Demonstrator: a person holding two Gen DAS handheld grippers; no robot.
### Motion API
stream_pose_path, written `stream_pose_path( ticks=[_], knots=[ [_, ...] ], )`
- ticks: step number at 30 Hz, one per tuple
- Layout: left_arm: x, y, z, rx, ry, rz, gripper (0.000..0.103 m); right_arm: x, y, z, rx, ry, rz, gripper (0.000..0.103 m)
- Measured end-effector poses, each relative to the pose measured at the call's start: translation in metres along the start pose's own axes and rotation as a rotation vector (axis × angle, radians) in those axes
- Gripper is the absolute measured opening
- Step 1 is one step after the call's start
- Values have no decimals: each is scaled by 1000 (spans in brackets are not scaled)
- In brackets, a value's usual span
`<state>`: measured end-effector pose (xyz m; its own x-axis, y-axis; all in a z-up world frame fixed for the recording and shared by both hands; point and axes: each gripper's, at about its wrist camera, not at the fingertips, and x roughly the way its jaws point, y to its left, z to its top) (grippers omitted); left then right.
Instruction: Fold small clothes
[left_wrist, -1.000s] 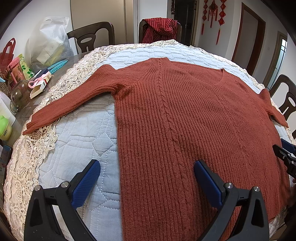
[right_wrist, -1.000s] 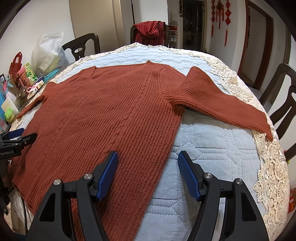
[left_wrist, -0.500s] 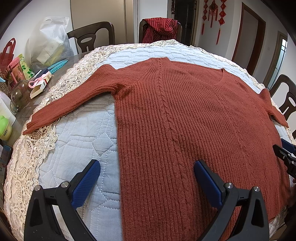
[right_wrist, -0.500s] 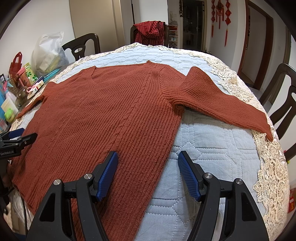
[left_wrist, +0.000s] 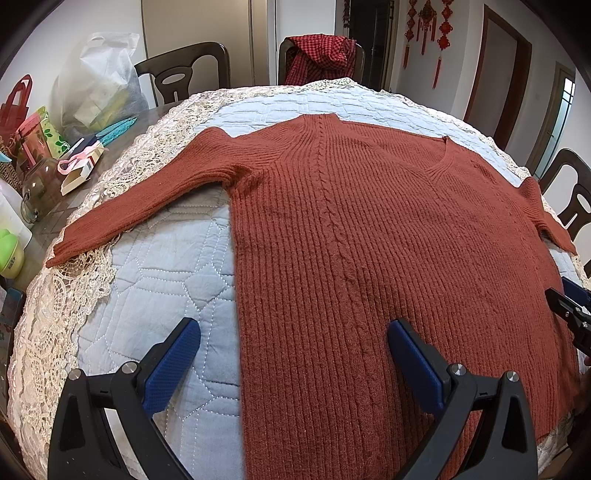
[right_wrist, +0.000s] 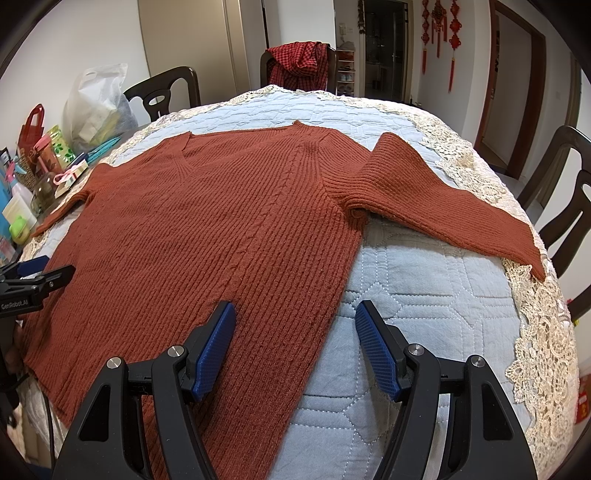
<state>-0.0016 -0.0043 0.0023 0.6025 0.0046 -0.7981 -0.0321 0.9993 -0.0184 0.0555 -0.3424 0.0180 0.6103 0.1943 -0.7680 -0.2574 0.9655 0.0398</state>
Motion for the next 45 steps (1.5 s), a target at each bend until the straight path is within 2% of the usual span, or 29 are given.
stream_pose_path(
  ticks=[45],
  knots=[
    [1,10,-3,-6,10,4,103,1,1,0,1,1,-1,68]
  ],
)
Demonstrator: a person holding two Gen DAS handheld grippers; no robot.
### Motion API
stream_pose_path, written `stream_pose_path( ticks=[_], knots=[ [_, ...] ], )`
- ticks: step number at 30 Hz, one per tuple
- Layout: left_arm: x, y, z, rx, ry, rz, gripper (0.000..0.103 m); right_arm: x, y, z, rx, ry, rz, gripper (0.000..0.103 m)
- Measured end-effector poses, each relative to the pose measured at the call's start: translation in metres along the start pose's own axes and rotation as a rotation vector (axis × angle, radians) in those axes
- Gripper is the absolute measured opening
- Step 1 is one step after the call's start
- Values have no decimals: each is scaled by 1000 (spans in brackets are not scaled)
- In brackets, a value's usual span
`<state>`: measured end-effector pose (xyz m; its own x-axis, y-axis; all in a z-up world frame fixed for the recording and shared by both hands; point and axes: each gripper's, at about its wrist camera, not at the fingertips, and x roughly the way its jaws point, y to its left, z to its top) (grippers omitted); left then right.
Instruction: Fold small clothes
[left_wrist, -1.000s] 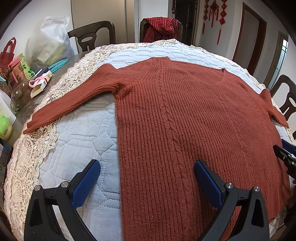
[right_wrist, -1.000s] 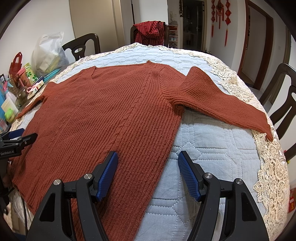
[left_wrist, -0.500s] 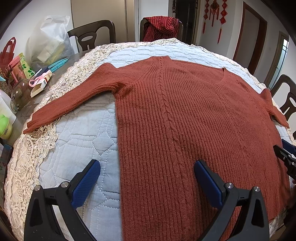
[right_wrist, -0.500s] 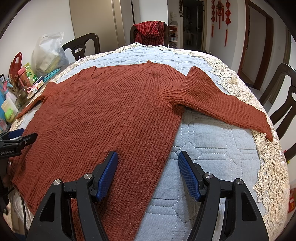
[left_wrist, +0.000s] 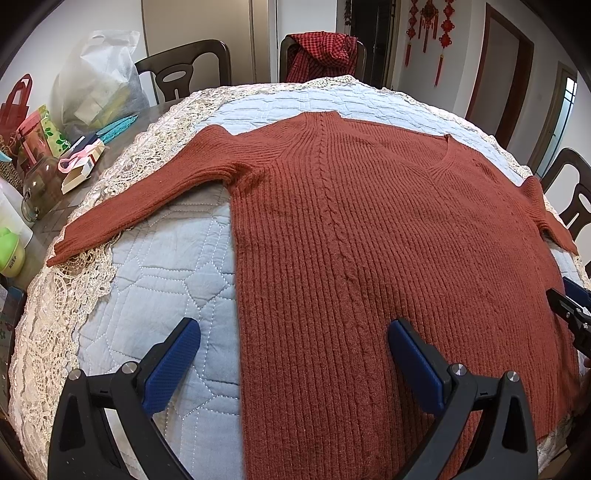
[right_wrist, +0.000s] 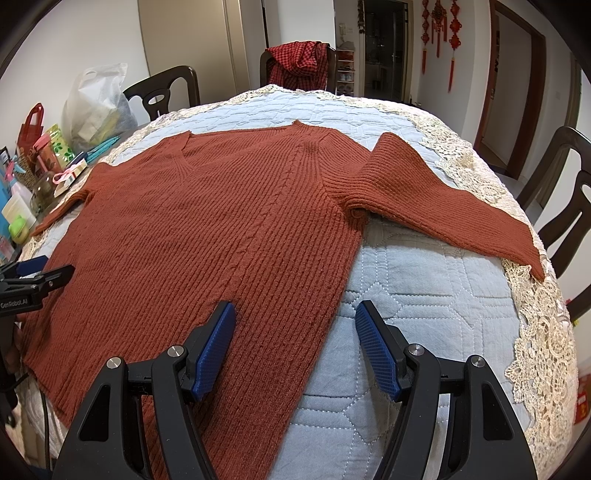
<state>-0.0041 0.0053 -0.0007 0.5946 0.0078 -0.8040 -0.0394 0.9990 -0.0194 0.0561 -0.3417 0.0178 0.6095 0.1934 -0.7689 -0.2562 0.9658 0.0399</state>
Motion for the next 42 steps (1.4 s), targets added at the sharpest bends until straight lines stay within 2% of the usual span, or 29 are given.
stream_pose_path(
  ticks=[42],
  knots=[
    [0,-5,3,15,9,9,103,2,2,5,1,46,3,70]
  ],
)
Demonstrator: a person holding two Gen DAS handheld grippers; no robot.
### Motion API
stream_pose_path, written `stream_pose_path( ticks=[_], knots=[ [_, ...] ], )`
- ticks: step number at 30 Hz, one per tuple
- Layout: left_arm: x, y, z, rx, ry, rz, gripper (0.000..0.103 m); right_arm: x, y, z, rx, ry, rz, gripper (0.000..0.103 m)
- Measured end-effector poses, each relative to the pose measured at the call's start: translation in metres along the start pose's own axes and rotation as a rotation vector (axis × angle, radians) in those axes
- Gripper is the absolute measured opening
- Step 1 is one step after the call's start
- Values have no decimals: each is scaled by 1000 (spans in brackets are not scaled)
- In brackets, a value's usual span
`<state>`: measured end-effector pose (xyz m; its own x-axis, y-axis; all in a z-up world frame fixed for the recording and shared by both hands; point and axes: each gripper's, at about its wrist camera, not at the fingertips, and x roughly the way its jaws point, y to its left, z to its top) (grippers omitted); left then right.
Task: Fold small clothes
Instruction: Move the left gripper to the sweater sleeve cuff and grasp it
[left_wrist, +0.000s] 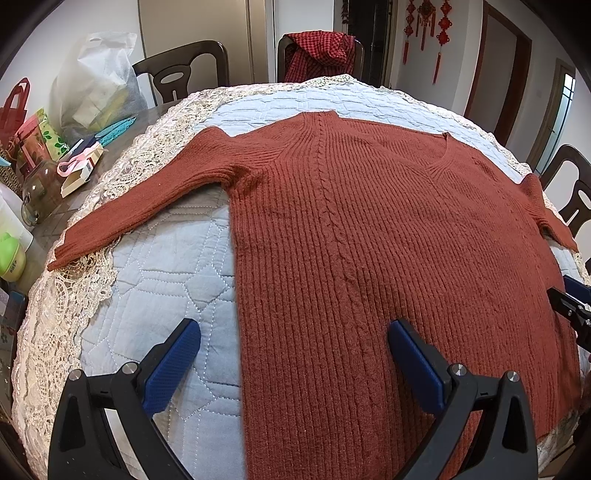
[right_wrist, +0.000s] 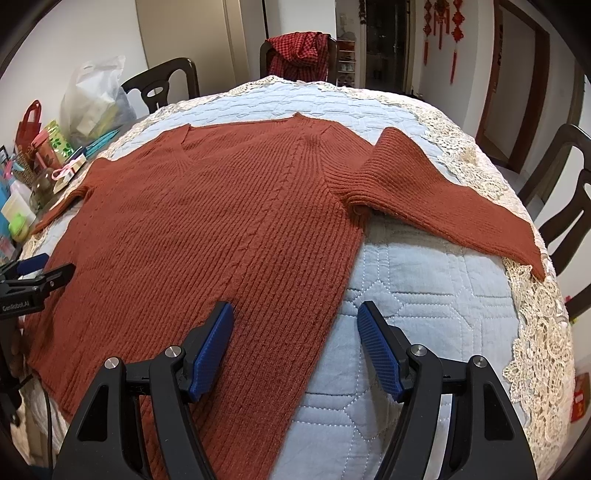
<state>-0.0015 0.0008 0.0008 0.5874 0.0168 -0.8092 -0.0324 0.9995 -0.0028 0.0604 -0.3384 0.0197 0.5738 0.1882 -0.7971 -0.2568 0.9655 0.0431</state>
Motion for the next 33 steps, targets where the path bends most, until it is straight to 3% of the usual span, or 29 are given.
stream_pose_path(
  ticks=[14,29,33],
  knots=[
    [-12,10,9,-46,-65,54,101,-12,11,7,-34,-29,29,70],
    [-7,69,20,-158,-85,119,100,5,41,26,-98,-22,78,70],
    [-2,99,22,-225,-87,130,90,7,45,29,-104,-20,78,70]
  ],
)
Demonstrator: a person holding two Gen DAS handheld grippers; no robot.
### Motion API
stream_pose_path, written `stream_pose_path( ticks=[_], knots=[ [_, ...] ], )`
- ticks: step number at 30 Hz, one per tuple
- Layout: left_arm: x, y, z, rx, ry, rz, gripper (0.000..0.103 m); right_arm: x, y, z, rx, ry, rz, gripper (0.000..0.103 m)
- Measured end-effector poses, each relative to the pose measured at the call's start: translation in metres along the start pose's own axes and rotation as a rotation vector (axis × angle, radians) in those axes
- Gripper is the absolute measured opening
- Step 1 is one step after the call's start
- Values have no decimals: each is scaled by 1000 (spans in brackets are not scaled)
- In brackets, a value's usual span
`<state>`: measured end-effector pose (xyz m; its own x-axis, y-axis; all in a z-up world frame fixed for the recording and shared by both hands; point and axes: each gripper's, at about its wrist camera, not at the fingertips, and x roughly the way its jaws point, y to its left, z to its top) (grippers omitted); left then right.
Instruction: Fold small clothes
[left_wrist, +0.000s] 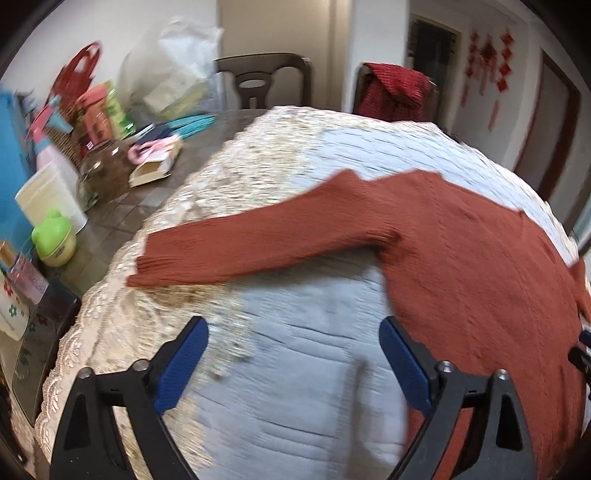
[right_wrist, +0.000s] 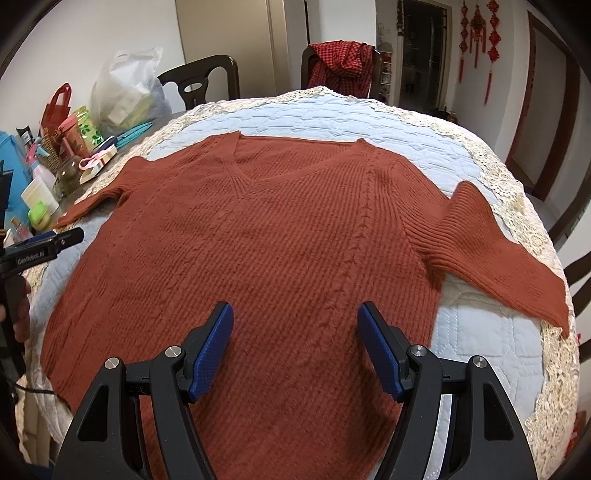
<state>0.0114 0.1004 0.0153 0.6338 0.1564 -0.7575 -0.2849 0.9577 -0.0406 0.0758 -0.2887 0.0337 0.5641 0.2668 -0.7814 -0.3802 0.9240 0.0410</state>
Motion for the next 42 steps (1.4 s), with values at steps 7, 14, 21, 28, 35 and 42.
stream_pose_path(
  ticks=[7,14,21,28,35,42],
  knots=[
    [16,59,8,-205,22,-53,80,0,2,7,-9,-10,-7,70],
    [28,82,14,-331,3,-118,68,6,6,11,-17,0,1,70],
    [38,94,26,-364,-6,-63,18,6,3,12,-9,-5,10,70],
    [10,64,59,-231,-89,-113,9,2,-5,9,13,-20,24,70],
    [-19,-42,102,16,-168,-357,9,-4,-16,6,51,-37,36,70],
    [14,-155,90,203,-28,-601,9,-12,-30,1,102,-48,32,70]
  ],
)
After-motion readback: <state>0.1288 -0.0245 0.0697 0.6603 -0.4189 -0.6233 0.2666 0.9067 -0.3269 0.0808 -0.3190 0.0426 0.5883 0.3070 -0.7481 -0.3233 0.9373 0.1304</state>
